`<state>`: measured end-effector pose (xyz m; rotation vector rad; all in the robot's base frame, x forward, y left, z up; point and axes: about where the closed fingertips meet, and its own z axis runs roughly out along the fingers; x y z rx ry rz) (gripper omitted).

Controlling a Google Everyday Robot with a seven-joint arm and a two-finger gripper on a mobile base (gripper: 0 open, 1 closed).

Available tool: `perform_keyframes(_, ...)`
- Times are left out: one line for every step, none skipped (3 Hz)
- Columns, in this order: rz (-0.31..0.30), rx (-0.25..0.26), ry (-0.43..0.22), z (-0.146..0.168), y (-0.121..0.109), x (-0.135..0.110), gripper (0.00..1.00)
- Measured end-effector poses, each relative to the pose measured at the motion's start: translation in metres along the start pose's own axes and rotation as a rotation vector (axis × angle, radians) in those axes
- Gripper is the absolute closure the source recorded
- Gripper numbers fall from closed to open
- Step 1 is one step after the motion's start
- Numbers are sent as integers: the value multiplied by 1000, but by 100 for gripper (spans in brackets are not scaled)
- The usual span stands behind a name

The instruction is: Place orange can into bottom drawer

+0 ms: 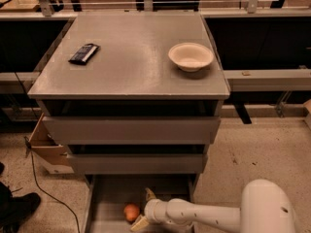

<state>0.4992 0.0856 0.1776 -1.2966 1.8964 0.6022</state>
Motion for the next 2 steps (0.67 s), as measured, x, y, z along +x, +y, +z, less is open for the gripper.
perform_keyframes(1, 44, -28, -49, -5, -21, 0)
perform_keyframes(6, 36, -25, -53, 2, -17, 0)
